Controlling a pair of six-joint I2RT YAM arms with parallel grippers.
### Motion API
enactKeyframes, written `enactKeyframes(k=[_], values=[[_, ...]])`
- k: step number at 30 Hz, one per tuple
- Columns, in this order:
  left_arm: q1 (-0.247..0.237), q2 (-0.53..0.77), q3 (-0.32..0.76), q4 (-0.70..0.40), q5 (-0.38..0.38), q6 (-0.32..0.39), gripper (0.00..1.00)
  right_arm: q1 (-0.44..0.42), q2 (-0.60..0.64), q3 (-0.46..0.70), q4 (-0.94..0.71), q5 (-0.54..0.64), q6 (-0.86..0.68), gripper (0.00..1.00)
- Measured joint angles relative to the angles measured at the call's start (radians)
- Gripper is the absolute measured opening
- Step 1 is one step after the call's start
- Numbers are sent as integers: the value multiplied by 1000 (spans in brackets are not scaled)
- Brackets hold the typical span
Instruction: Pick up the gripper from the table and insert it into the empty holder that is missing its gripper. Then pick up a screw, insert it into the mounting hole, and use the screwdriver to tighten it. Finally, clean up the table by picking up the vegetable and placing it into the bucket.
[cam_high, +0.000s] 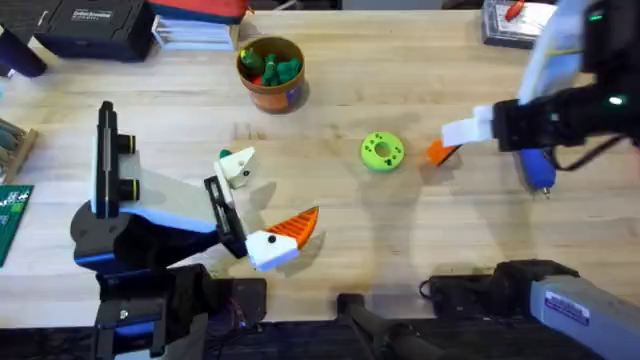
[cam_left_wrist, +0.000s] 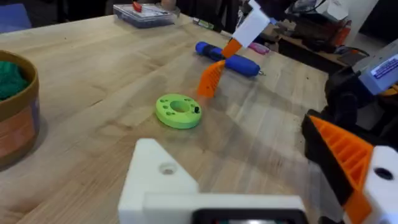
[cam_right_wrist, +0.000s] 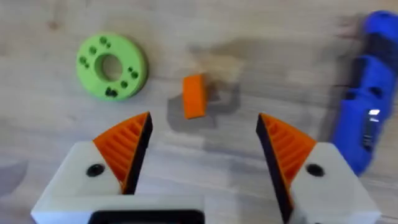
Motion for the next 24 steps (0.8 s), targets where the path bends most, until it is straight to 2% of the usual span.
enactKeyframes(k=[3,6,15,16,17,18,19,22,24], values=[[0,0,0,0,0,0,986,23,82,0,13,-38,-28,992],[0,0,0,0,0,0,986,48,144,0,24,-26,-47,980],[0,0,0,0,0,0,986,58,238,0,61,20,-65,695],[0,0,0,0,0,0,986,58,243,0,62,21,-67,650],[0,0,0,0,0,0,986,58,249,0,62,22,-68,558],[0,0,0,0,0,0,986,58,262,0,64,21,-70,224],[0,0,0,0,0,0,986,58,263,0,65,23,-71,141],[0,0,0,0,0,0,986,58,260,1,67,23,-71,24],[0,0,0,0,0,0,986,58,251,3,59,23,-71,17]])
